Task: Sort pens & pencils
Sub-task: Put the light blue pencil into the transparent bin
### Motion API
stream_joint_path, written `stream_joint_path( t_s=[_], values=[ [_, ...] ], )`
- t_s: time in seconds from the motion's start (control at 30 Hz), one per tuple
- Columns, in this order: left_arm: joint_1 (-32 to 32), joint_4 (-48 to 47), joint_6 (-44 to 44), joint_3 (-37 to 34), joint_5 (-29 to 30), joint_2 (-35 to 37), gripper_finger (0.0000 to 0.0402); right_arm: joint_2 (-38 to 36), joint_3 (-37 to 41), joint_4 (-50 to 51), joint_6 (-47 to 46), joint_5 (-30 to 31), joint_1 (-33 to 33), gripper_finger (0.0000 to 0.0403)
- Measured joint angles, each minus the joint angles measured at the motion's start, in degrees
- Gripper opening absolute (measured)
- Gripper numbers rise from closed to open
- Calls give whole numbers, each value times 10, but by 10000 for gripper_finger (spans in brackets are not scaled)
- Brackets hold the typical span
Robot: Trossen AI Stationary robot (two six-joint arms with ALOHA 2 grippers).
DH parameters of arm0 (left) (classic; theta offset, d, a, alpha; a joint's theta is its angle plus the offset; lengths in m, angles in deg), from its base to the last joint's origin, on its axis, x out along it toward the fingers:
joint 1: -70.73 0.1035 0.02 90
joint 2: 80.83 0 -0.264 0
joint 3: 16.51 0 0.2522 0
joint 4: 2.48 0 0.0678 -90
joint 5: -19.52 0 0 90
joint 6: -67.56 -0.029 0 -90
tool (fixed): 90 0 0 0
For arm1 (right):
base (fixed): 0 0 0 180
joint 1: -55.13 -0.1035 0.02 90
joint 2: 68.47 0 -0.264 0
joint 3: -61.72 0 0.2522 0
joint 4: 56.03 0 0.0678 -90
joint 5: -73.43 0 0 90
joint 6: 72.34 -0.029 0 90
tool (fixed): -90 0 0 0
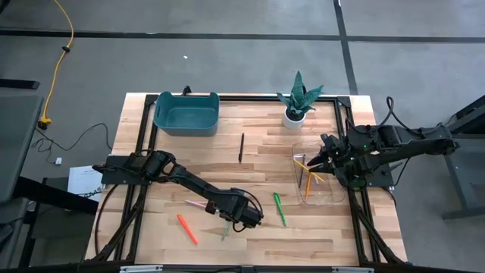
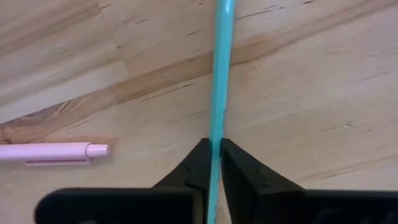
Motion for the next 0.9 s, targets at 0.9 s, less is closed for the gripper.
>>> stream_joint_path(
  t_s=[0.9],
  values=[
    [7,-192,-87,245,228,0,6,0,0,-56,0,-24,0,99]
  ],
)
